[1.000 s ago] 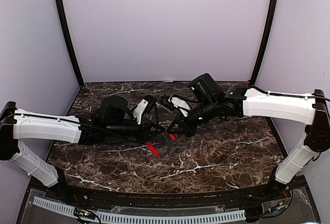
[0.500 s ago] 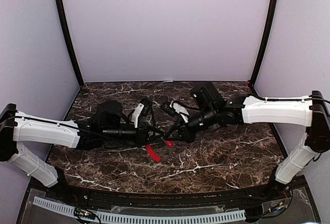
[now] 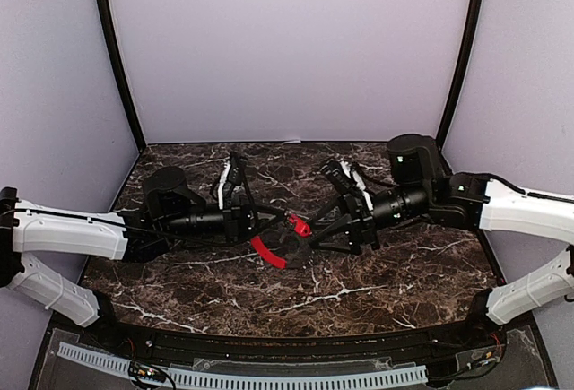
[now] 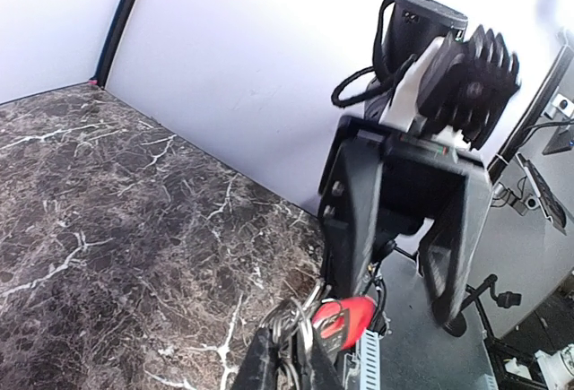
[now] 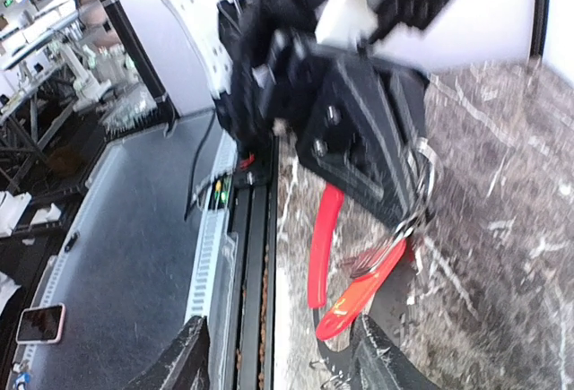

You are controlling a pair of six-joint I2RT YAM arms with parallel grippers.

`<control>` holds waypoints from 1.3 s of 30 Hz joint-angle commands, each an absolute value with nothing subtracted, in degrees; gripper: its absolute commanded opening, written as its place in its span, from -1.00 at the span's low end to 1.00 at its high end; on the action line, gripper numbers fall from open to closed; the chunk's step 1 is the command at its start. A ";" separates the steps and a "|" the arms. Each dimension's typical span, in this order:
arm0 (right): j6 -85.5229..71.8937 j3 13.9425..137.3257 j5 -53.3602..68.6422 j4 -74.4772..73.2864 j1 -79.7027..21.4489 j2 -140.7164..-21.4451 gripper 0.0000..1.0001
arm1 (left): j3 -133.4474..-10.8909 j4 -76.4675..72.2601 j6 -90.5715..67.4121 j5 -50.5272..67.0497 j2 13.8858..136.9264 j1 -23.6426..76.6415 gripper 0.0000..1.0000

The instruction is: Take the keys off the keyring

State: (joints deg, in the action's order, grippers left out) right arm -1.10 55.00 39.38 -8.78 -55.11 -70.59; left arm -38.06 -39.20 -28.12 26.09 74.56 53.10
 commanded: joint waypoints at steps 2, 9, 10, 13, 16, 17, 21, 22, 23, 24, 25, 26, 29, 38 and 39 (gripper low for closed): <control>-6.36 50.49 34.90 5.08 -55.05 -64.08 0.06 | -36.24 -42.69 -28.13 28.77 72.02 52.91 -1.00; -13.01 45.45 24.04 20.48 -55.02 -63.21 -0.08 | -36.03 -43.13 -28.54 28.39 71.46 52.91 -1.00; -13.72 45.36 24.56 21.94 -55.04 -63.77 -0.08 | -36.08 -43.03 -28.52 28.34 71.46 52.91 -1.00; -15.35 46.03 26.42 23.82 -55.42 -66.73 -0.13 | -36.20 -42.91 -28.48 28.11 71.46 52.91 -1.00; -15.58 47.62 25.98 22.84 -55.85 -69.86 -0.18 | -36.16 -43.13 -28.48 27.72 71.32 52.91 -1.00; -15.65 47.96 26.26 22.93 -56.01 -70.74 -0.18 | -36.04 -43.18 -28.48 27.57 71.28 52.91 -1.00; -15.34 49.17 26.84 22.74 -56.64 -73.31 -0.24 | -36.15 -43.15 -28.42 27.41 71.11 52.91 -1.00; -15.30 49.40 27.16 22.74 -56.68 -74.13 -0.32 | -36.14 -43.10 -28.39 27.42 71.10 52.91 -1.00; -15.40 49.74 27.73 22.76 -56.77 -74.83 -0.43 | -36.12 -43.10 -28.39 27.40 71.10 52.91 -1.00; -15.41 50.32 28.38 22.64 -56.82 -75.50 -0.54 | -36.11 -43.02 -28.39 27.35 71.10 52.91 -1.00; -15.39 50.76 28.71 22.37 -56.86 -76.10 -0.59 | -36.17 -43.05 -28.39 27.26 71.10 52.91 -1.00; -15.36 51.17 29.03 22.30 -56.96 -76.53 -0.61 | -36.21 -43.00 -28.43 27.17 71.10 52.91 -1.00; -15.12 51.47 29.22 22.85 -57.21 -76.98 -0.62 | -36.35 -42.82 -28.39 26.90 71.10 52.91 -1.00; -14.68 51.88 30.57 23.15 -57.35 -77.50 -0.32 | -36.87 -42.38 -28.09 26.08 71.28 52.91 -1.00; -14.66 51.47 29.79 23.15 -57.31 -76.77 -0.30 | -36.85 -42.26 -27.98 25.91 71.20 52.91 -1.00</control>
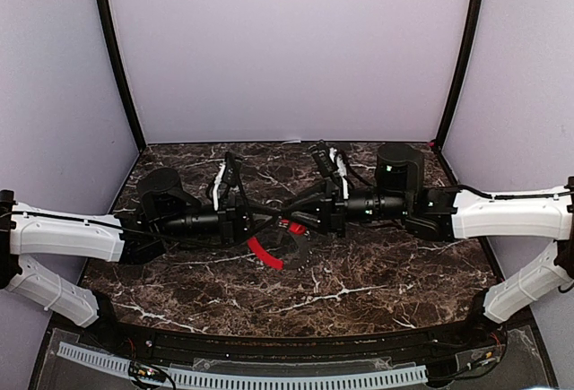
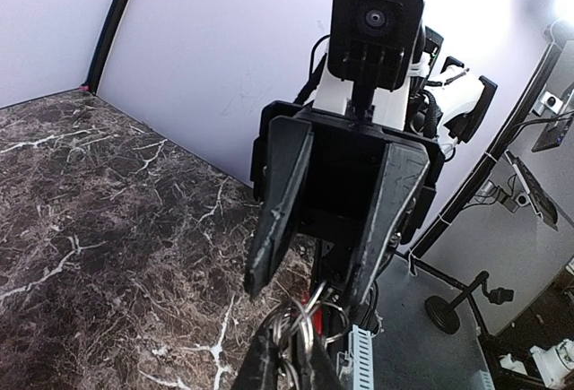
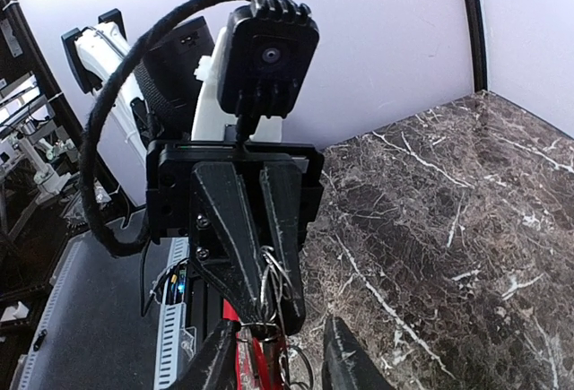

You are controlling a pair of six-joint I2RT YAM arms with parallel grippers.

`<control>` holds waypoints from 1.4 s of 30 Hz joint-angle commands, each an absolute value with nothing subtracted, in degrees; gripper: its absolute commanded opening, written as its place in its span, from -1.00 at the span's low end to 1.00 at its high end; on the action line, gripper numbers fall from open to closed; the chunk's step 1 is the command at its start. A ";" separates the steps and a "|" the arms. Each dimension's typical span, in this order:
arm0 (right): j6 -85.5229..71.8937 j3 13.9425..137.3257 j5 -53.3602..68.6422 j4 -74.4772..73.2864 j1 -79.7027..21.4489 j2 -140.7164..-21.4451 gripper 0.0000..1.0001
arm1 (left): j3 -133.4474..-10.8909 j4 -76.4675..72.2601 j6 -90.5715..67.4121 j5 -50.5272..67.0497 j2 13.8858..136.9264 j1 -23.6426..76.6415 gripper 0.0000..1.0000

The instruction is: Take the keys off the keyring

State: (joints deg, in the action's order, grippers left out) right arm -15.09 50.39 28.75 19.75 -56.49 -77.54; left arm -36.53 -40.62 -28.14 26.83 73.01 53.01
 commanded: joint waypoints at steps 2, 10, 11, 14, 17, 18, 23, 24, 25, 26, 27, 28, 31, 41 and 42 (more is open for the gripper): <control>-14.67 50.65 27.77 23.20 -57.23 -75.46 -0.27 | -36.84 -41.83 -27.79 25.28 71.11 52.91 -1.00; -15.73 49.85 25.65 24.90 -57.75 -74.75 -0.17 | -36.57 -40.31 -27.56 20.84 70.65 52.91 -1.00; -15.75 50.07 25.54 24.95 -57.94 -75.18 -0.16 | -36.49 -40.15 -27.52 20.38 70.48 52.91 -1.00; -15.59 50.96 25.32 24.47 -58.62 -76.40 -0.15 | -36.14 -39.99 -27.54 19.58 69.87 52.91 -1.00; -14.99 51.77 24.06 23.34 -59.26 -77.58 -0.19 | -36.10 -39.99 -27.47 19.42 69.63 52.91 -1.00; -14.76 51.89 23.34 22.85 -59.42 -77.87 -0.20 | -36.12 -39.99 -27.49 19.50 69.61 52.91 -1.00; -14.79 52.08 20.39 21.82 -59.65 -78.40 -0.33 | -36.21 -40.33 -27.59 20.33 69.86 52.91 -1.00; -15.03 52.04 20.05 22.14 -59.67 -78.42 -0.34 | -36.21 -40.41 -27.60 20.43 69.94 52.90 -1.00; -15.17 51.97 19.68 22.46 -59.67 -78.46 -0.36 | -36.21 -40.48 -27.60 20.59 69.96 52.91 -1.00; -15.37 52.06 19.38 22.71 -59.68 -78.48 -0.37 | -36.22 -40.51 -27.60 20.71 70.00 52.91 -1.00; -15.47 52.17 19.26 23.01 -59.66 -78.64 -0.36 | -36.16 -40.66 -27.61 20.80 70.04 52.91 -1.00; -15.48 52.29 19.04 23.09 -59.67 -78.82 -0.36 | -36.15 -40.70 -27.65 20.98 70.05 52.91 -1.00; -15.34 52.73 18.60 23.49 -59.68 -79.31 -0.36 | -36.22 -40.95 -27.69 21.39 70.13 52.91 -1.00; -13.61 53.22 16.25 23.86 -59.67 -78.88 -0.21 | -35.95 -41.11 -27.75 21.95 69.79 52.91 -1.00; -13.48 53.45 16.30 23.74 -59.68 -79.07 -0.19 | -35.95 -41.24 -27.77 22.05 69.79 52.91 -1.00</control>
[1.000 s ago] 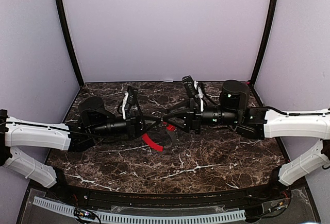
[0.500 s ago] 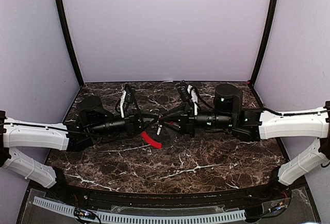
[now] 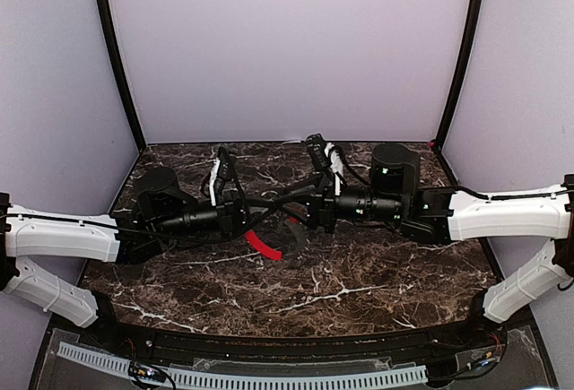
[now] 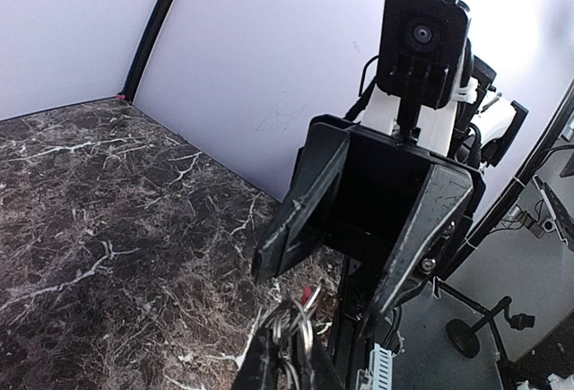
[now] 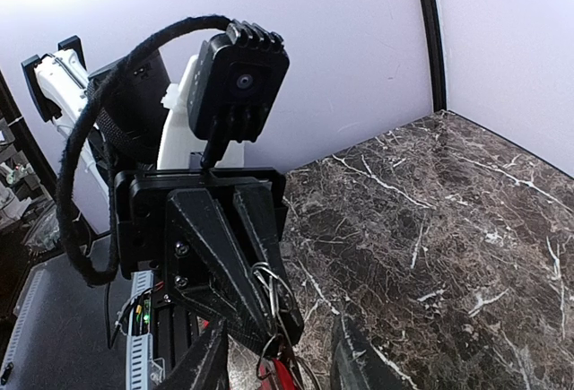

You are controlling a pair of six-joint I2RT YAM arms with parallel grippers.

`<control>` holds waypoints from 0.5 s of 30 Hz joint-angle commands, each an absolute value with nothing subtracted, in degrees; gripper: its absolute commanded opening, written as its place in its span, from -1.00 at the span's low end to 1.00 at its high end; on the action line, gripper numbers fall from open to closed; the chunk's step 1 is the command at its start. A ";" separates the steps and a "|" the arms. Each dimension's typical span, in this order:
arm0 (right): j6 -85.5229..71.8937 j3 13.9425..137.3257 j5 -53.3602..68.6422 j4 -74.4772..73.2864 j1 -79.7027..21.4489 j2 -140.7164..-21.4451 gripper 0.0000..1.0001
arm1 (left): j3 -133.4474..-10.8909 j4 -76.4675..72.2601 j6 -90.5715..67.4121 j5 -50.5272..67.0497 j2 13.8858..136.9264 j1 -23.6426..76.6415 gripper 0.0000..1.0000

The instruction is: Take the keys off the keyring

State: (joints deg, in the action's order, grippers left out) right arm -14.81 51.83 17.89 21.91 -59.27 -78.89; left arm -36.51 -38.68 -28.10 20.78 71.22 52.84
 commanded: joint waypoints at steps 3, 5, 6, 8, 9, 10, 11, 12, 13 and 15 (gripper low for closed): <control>-13.27 54.49 16.65 22.39 -59.68 -80.36 -0.19 | -35.95 -41.69 -27.90 22.63 69.79 52.91 -1.00; -13.34 54.96 17.29 22.16 -59.68 -81.09 -0.30 | -35.95 -41.79 -27.96 22.60 69.71 52.91 -1.00; -13.41 54.98 17.63 22.13 -59.66 -81.31 -0.35 | -35.87 -41.77 -27.99 22.51 69.65 52.91 -1.00; -13.45 54.98 18.29 22.27 -59.68 -81.53 -0.55 | -35.76 -42.06 -28.08 22.27 69.53 52.91 -1.00; -13.45 54.89 18.62 22.41 -59.68 -81.44 -0.67 | -35.59 -42.22 -28.10 22.24 69.46 52.91 -1.00; -13.45 54.62 18.91 22.63 -59.68 -81.28 -0.78 | -35.60 -42.31 -28.15 22.24 69.44 52.91 -1.00; -13.49 54.41 19.32 23.04 -59.69 -81.18 -0.90 | -35.60 -42.31 -28.15 22.26 69.43 52.91 -1.00; -13.50 54.12 19.75 23.38 -59.65 -81.06 -1.00 | -35.53 -42.42 -28.14 22.26 69.46 52.91 -1.00; -13.55 53.82 20.31 23.82 -59.60 -80.97 -1.00 | -35.57 -42.45 -28.15 22.31 69.52 52.91 -1.00; -13.42 53.11 22.41 25.24 -59.58 -80.78 -1.00 | -35.59 -42.43 -28.13 22.45 69.68 52.91 -1.00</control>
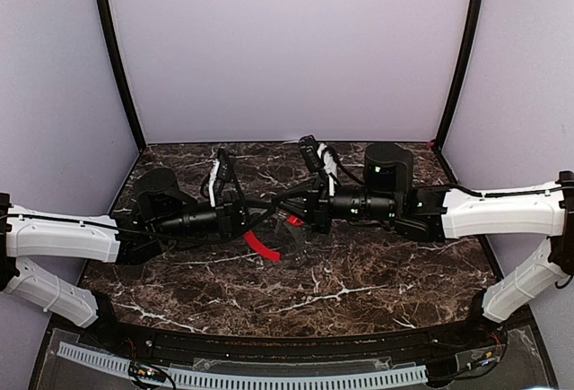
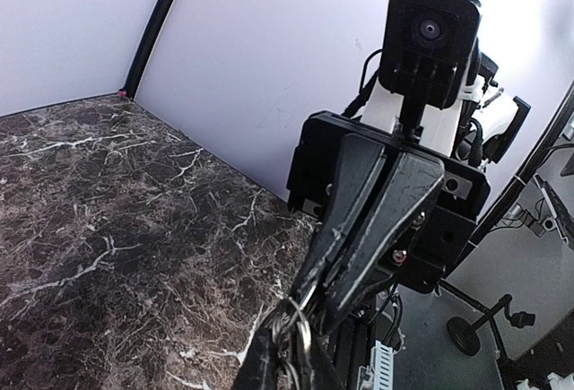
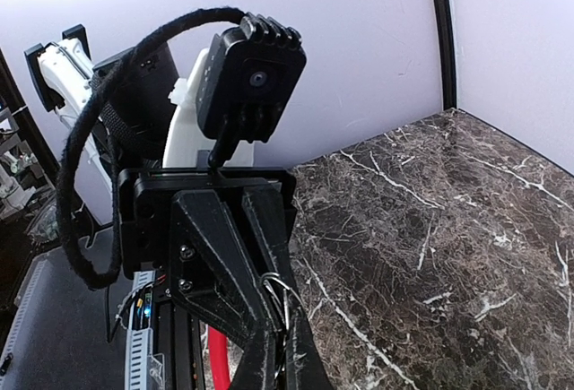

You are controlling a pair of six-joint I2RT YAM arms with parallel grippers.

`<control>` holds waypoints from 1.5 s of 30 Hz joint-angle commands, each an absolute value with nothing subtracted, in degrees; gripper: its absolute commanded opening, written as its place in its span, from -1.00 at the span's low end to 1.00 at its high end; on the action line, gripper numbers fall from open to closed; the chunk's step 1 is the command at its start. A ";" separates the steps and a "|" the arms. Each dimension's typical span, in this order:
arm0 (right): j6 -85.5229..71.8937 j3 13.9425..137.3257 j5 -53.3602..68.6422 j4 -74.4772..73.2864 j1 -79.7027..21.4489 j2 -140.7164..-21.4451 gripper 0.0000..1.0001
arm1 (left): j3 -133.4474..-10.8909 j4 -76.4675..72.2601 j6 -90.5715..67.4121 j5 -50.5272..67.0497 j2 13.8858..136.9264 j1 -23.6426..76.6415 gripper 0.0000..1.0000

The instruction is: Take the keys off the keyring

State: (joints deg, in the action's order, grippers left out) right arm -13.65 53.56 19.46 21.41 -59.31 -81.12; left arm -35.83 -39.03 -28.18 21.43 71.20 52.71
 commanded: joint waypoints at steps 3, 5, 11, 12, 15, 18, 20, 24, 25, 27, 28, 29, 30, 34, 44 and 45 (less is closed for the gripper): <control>-13.04 52.27 24.58 27.20 -59.55 -80.38 -1.00 | -35.68 -42.29 -28.13 22.76 69.87 52.91 -1.00; -12.36 52.14 24.82 27.33 -59.51 -80.04 -1.00 | -35.69 -42.09 -28.01 23.00 69.83 52.91 -0.94; -10.97 51.87 25.54 24.91 -58.15 -78.92 -1.00 | -34.29 -39.99 -26.73 21.72 67.44 52.91 0.10; -10.91 51.86 26.00 24.47 -57.80 -78.66 -1.00 | -33.97 -39.20 -26.40 21.14 66.62 52.87 0.20; -10.73 51.96 27.91 22.75 -56.50 -78.25 -1.00 | -33.42 -36.32 -25.21 19.52 64.22 52.69 0.34; -10.66 52.93 31.55 20.10 -54.61 -78.51 -1.00 | -33.88 -33.70 -23.12 20.10 62.17 52.65 0.40; -10.40 53.75 34.30 17.90 -53.72 -78.80 -1.00 | -34.80 -31.93 -21.27 21.83 61.22 52.65 0.40; -9.10 55.31 37.56 13.43 -52.73 -79.28 -1.00 | -40.16 -22.89 -16.91 24.34 63.02 52.64 0.21; -8.79 55.77 37.83 12.27 -52.68 -79.35 -1.00 | -41.69 -20.80 -16.06 24.65 63.89 52.63 0.13; -8.25 56.38 38.16 10.59 -52.57 -79.45 -1.00 | -44.41 -17.88 -14.62 25.60 65.58 52.64 0.07; -8.12 56.54 38.31 10.21 -52.56 -79.50 -1.00 | -45.06 -17.28 -14.40 26.06 66.33 52.65 0.06; -8.09 56.59 38.51 10.04 -52.56 -79.54 -1.00 | -45.53 -17.12 -14.31 26.39 66.99 52.65 0.06; -8.08 56.68 38.75 10.02 -52.56 -79.54 -1.00 | -45.87 -17.16 -14.27 26.78 67.58 52.65 0.05; -8.26 56.69 39.51 10.20 -52.58 -79.88 -1.00 | -47.02 -18.07 -14.41 28.28 69.96 52.64 -0.04; -8.39 56.96 40.98 10.37 -52.56 -79.63 -1.00 | -47.99 -18.40 -13.66 29.30 72.17 52.64 -0.30; -8.40 56.95 41.00 10.29 -52.56 -79.63 -1.00 | -48.05 -18.63 -13.77 30.00 72.35 52.65 -0.38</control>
State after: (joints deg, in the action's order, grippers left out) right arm -8.78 54.87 39.46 8.95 -52.80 -79.96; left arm -46.04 -18.02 -14.79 27.20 72.27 52.71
